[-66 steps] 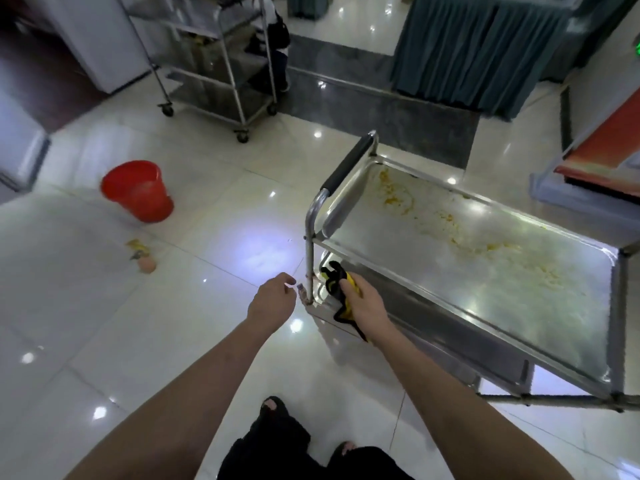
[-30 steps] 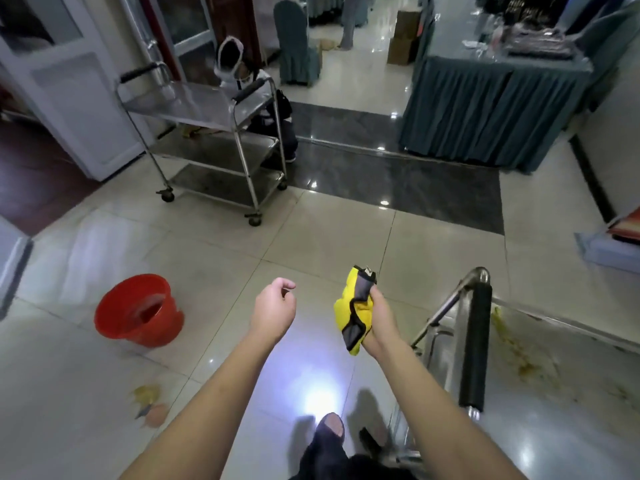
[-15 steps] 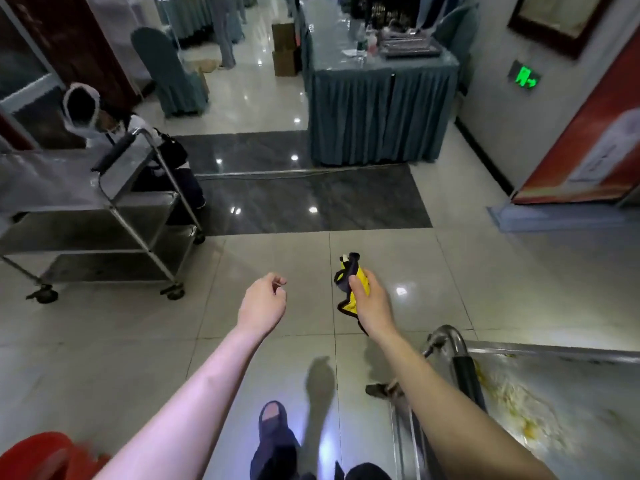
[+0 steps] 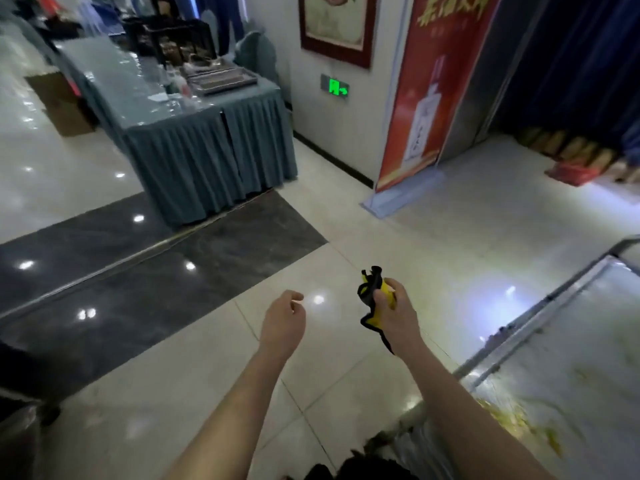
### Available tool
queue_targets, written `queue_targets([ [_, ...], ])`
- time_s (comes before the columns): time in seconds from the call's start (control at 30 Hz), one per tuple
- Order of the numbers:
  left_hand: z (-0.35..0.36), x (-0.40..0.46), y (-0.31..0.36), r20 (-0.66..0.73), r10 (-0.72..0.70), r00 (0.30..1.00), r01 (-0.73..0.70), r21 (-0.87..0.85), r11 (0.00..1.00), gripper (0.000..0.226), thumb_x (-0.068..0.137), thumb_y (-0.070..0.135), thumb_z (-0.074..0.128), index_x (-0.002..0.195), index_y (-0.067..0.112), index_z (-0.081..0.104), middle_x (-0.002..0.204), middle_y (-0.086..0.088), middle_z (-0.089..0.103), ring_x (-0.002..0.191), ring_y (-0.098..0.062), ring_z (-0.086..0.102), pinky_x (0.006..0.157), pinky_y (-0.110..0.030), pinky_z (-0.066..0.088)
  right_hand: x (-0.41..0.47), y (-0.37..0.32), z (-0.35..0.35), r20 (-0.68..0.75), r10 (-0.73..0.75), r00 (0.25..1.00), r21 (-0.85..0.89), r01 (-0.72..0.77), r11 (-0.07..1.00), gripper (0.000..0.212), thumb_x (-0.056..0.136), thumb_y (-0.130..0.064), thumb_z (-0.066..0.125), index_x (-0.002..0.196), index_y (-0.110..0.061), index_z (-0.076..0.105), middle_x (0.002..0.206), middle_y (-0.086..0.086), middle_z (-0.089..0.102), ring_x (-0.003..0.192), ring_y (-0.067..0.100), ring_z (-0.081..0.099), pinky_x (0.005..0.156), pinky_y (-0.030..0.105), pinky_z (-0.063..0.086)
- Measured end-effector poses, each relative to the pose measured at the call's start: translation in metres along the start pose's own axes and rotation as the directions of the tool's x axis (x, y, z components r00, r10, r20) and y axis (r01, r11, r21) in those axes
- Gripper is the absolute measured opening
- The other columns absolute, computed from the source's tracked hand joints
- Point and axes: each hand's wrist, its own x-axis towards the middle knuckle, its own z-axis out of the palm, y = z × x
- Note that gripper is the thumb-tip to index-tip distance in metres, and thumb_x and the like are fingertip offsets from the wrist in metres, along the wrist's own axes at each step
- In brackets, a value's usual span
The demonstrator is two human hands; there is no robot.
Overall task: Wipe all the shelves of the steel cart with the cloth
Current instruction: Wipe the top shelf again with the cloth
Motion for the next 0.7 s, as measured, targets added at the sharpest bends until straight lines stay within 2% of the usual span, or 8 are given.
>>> queue_targets([
  [0.13, 0.026, 0.041, 0.025, 0.154, 0.063, 0.986, -0.063, -0.002, 0.998, 0.026, 0.099, 0.016, 0.051, 0.122, 0.021, 0.062, 0.102, 0.000, 0.065, 0.089, -0.017, 0.059, 0.077, -0.026, 0.040, 0.016, 0.011, -0.025, -0.159, 0.094, 0.983, 0.010, -0.094, 0.996, 0.051, 0.106, -0.045, 0.055, 0.153, -0.032, 0.039, 0.131, 0.000, 0.056, 0.113, 0.025, 0.060, 0.094, 0.042, 0.051],
  [0.23, 0.056, 0.084, 0.049, 0.250, 0.124, 0.960, -0.130, 0.005, 0.992, 0.024, 0.099, 0.016, 0.052, 0.120, 0.022, 0.062, 0.102, 0.002, 0.064, 0.078, -0.004, 0.057, 0.064, -0.019, 0.039, 0.047, 0.022, -0.038, -0.310, 0.205, 0.928, 0.152, -0.164, 0.975, 0.046, 0.106, -0.045, 0.055, 0.147, -0.031, 0.042, 0.131, 0.002, 0.057, 0.111, 0.025, 0.062, 0.094, 0.044, 0.054],
  [0.3, 0.079, 0.117, 0.064, 0.314, 0.163, 0.935, -0.178, 0.020, 0.984, 0.023, 0.100, 0.016, 0.052, 0.119, 0.023, 0.062, 0.102, 0.003, 0.062, 0.077, 0.005, 0.053, 0.065, -0.020, 0.038, 0.070, 0.029, -0.042, -0.374, 0.260, 0.890, 0.234, -0.180, 0.955, 0.040, 0.106, -0.045, 0.055, 0.141, -0.030, 0.048, 0.129, 0.002, 0.061, 0.109, 0.023, 0.063, 0.091, 0.041, 0.054],
  [0.37, 0.104, 0.154, 0.085, 0.360, 0.189, 0.914, -0.216, 0.036, 0.976, 0.023, 0.099, 0.016, 0.053, 0.119, 0.023, 0.063, 0.103, 0.002, 0.064, 0.078, 0.004, 0.053, 0.074, -0.026, 0.039, 0.102, 0.035, -0.050, -0.412, 0.288, 0.864, 0.299, -0.170, 0.939, 0.036, 0.101, -0.050, 0.058, 0.132, -0.034, 0.054, 0.126, 0.001, 0.065, 0.109, 0.021, 0.065, 0.093, 0.044, 0.056],
  [0.43, 0.134, 0.192, 0.115, 0.407, 0.222, 0.886, -0.262, 0.043, 0.964, 0.023, 0.098, 0.017, 0.053, 0.118, 0.023, 0.063, 0.104, 0.001, 0.066, 0.079, 0.002, 0.055, 0.075, -0.026, 0.039, 0.143, 0.044, -0.065, -0.442, 0.336, 0.831, 0.375, -0.169, 0.911, 0.037, 0.094, -0.057, 0.060, 0.126, -0.038, 0.057, 0.122, -0.001, 0.067, 0.110, 0.021, 0.067, 0.096, 0.051, 0.058],
  [0.5, 0.158, 0.222, 0.147, 0.448, 0.249, 0.859, -0.309, 0.066, 0.949, 0.021, 0.099, 0.018, 0.053, 0.117, 0.024, 0.063, 0.102, 0.002, 0.066, 0.080, 0.001, 0.057, 0.072, -0.027, 0.040, 0.179, 0.045, -0.084, -0.479, 0.361, 0.800, 0.391, -0.174, 0.904, 0.033, 0.100, -0.047, 0.059, 0.129, -0.032, 0.056, 0.122, 0.000, 0.067, 0.112, 0.023, 0.065, 0.094, 0.045, 0.056],
  [0.6, 0.192, 0.258, 0.201, 0.518, 0.308, 0.798, -0.396, 0.066, 0.916, 0.020, 0.099, 0.017, 0.052, 0.115, 0.025, 0.062, 0.101, 0.004, 0.066, 0.081, 0.001, 0.057, 0.064, -0.018, 0.039, 0.225, 0.036, -0.121, -0.553, 0.389, 0.737, 0.419, -0.157, 0.894, 0.031, 0.105, -0.037, 0.056, 0.133, -0.024, 0.055, 0.120, 0.000, 0.066, 0.109, 0.021, 0.064, 0.082, 0.032, 0.049],
  [0.7, 0.224, 0.278, 0.244, 0.562, 0.368, 0.741, -0.455, 0.016, 0.891, 0.020, 0.100, 0.015, 0.051, 0.114, 0.024, 0.062, 0.101, 0.003, 0.067, 0.078, 0.001, 0.057, 0.062, -0.014, 0.037, 0.252, 0.032, -0.155, -0.595, 0.380, 0.708, 0.397, -0.153, 0.905, 0.028, 0.104, -0.037, 0.057, 0.130, -0.026, 0.057, 0.114, -0.004, 0.068, 0.105, 0.017, 0.064, 0.084, 0.034, 0.053],
])
